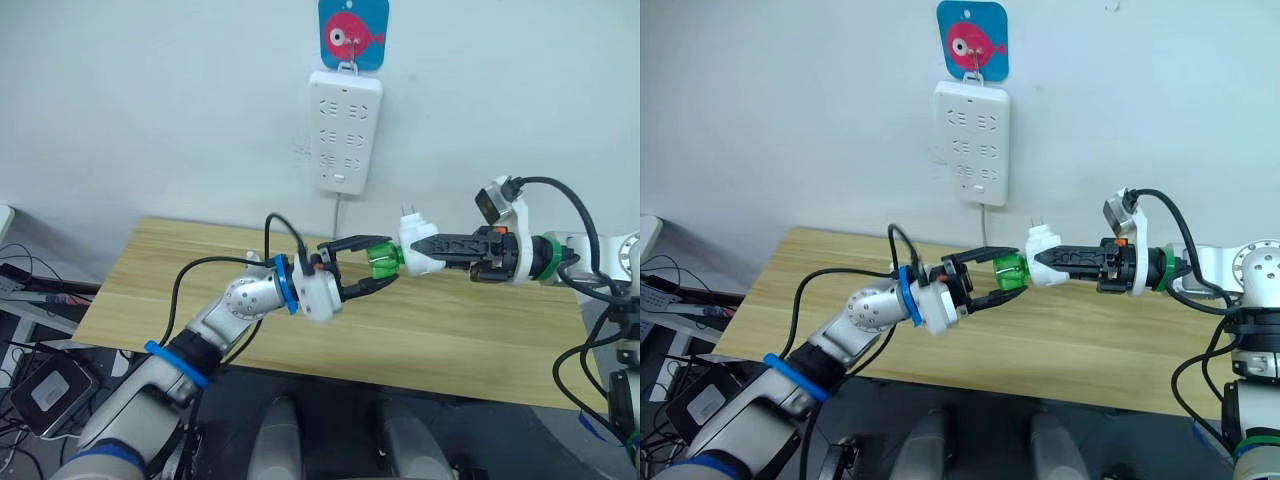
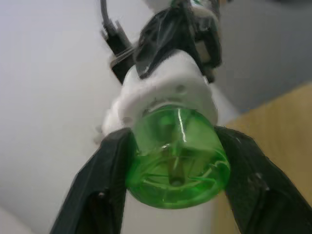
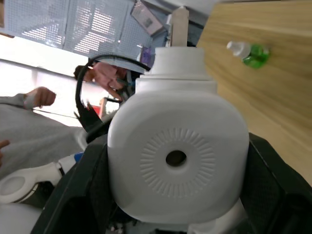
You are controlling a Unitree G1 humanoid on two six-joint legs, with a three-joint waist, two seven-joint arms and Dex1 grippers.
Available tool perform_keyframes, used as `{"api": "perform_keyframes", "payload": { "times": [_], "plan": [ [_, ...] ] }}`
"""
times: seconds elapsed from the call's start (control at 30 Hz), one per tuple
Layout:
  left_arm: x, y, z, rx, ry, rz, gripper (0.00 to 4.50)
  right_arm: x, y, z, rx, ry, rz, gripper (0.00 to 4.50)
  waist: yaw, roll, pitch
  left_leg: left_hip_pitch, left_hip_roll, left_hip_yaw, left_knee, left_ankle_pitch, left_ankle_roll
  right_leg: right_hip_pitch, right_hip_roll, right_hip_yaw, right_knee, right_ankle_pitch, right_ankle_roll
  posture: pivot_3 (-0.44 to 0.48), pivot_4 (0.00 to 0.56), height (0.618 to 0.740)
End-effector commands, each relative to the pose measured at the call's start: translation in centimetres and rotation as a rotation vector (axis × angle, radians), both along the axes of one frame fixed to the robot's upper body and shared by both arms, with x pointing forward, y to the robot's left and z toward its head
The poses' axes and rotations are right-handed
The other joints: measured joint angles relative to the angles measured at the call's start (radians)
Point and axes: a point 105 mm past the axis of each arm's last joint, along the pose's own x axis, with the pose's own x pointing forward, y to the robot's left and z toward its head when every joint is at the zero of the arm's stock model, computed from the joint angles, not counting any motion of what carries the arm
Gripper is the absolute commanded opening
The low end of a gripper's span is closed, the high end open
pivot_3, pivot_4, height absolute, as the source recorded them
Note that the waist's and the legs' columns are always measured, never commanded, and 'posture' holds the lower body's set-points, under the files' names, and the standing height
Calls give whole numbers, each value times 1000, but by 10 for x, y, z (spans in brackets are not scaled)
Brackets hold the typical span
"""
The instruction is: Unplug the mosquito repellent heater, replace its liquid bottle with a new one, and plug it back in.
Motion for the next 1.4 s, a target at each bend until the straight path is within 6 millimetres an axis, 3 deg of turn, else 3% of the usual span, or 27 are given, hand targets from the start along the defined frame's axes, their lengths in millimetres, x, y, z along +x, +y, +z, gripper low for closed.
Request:
{"api": "perform_keyframes", "payload": {
  "times": [0.03, 0.13, 0.23, 0.3, 0.5, 0.67, 0.77, 0.9, 1.0, 1.2, 1.4],
  "plan": [
    [-1, 12, 52, -264, 799, -266, 2284, -7, 2, -2, -32, -19, 37, 3016, -3, 1, 1, 1, 0, -1, 1, 0, 0, 0, 0, -1, 1, -1, -1, -53, 251, 740],
    [3, 31, 50, -350, 1196, -407, 2284, -5, 4, -1, -22, -29, 35, 3016, -14, 1, 1, 2, 1, -2, 2, 0, 1, 2, 3, -2, 2, -6, 3, -51, 250, 740],
    [4, 39, 42, -378, 1382, -454, 2284, -4, 4, -1, -22, -32, 34, 3016, -29, 1, 1, 2, 0, -2, 2, 0, 1, 1, 3, -1, 1, -6, 4, -55, 251, 740],
    [-3, 44, 24, -338, 1481, -461, 2284, -1, 2, 0, -19, -33, 15, 3016, -33, 1, 1, 2, 0, -2, 2, 0, 1, 1, 3, -1, 1, -6, 4, -61, 253, 740],
    [-11, 52, 6, -310, 1558, -425, 2284, 11, -15, -1, -36, -19, -87, 3016, -30, 1, 1, 2, 0, 0, 2, 0, 1, 1, 3, 0, 1, -6, 3, -62, 252, 740],
    [-21, 65, -6, -298, 1570, -367, 2284, 29, -56, -8, -139, -6, -285, 3016, -25, 1, 1, 2, -1, 1, 2, 0, 0, 1, 2, 2, -1, -6, 3, -55, 255, 740],
    [-28, 72, -14, -293, 1570, -322, 2284, 36, -88, -31, -335, -22, -410, 3016, -19, 1, 1, 2, -1, 1, 1, 0, 0, 0, 2, 2, -1, -6, 3, -43, 259, 740],
    [-30, 73, -21, -311, 1560, -281, 2284, 42, -140, -99, -801, -53, -527, 3016, -7, 1, 1, 2, 0, 2, 0, 0, 0, -1, 2, 2, -2, -7, 2, -23, 259, 740],
    [-32, 69, -21, -311, 1541, -278, 2284, 41, -166, -125, -1012, -84, -536, 3016, -4, 2, 2, 2, -1, 4, 1, 0, 0, -2, 2, 4, -2, -7, 2, -3, 262, 740],
    [-43, 67, -25, -274, 1526, -268, 2284, 34, -192, -153, -1165, -39, -591, 3016, -5, 3, 2, 2, -1, 5, 0, 0, 0, -1, 1, 5, -1, -7, 2, 21, 263, 740],
    [-45, 67, -26, -282, 1520, -256, 2284, 29, -200, -168, -1169, 63, -658, 3016, 4, 3, 2, 2, -1, 4, 0, 0, 0, -1, 1, 4, -1, -7, 2, 31, 264, 740]
  ]
}}
